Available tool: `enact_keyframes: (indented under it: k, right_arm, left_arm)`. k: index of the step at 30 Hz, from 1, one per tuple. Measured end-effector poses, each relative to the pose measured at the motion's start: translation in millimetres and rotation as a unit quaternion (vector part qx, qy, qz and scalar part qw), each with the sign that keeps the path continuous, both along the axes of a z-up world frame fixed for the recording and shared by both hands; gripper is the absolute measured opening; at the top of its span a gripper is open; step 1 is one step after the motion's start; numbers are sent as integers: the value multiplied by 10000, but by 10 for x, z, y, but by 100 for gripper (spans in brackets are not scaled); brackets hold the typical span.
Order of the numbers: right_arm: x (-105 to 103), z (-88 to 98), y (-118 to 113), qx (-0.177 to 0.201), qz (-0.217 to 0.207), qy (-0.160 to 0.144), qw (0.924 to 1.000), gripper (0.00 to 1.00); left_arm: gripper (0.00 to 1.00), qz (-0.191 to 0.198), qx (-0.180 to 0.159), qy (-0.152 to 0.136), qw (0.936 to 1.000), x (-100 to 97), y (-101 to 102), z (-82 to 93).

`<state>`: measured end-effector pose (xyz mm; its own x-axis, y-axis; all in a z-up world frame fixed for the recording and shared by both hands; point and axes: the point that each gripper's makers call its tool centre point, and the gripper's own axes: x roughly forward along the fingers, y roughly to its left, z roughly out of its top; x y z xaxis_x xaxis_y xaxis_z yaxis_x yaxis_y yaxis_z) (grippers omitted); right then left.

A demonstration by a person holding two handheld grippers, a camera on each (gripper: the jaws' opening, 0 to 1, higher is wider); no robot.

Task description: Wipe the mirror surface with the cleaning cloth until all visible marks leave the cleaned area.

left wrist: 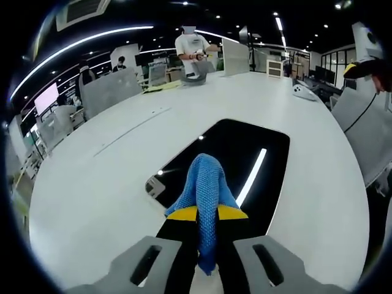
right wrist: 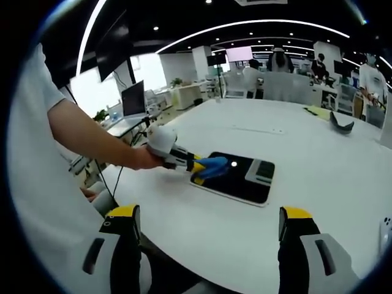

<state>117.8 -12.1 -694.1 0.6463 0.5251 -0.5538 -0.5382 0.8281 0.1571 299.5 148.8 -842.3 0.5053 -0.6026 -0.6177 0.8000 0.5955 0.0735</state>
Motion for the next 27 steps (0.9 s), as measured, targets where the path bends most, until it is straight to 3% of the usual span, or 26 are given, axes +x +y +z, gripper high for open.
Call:
enact_keyframes:
  k: [17, 27]
  right_arm:
    - [-86, 43, -26, 31, -41, -41, 10000, 93]
    - [-89, 57, -31, 63, -14, -80, 9999, 93]
  left_arm:
    - [7, 115, 122, 59, 9998, -60, 173, 3]
    - [7, 410, 8, 316, 9987, -66, 211, -5]
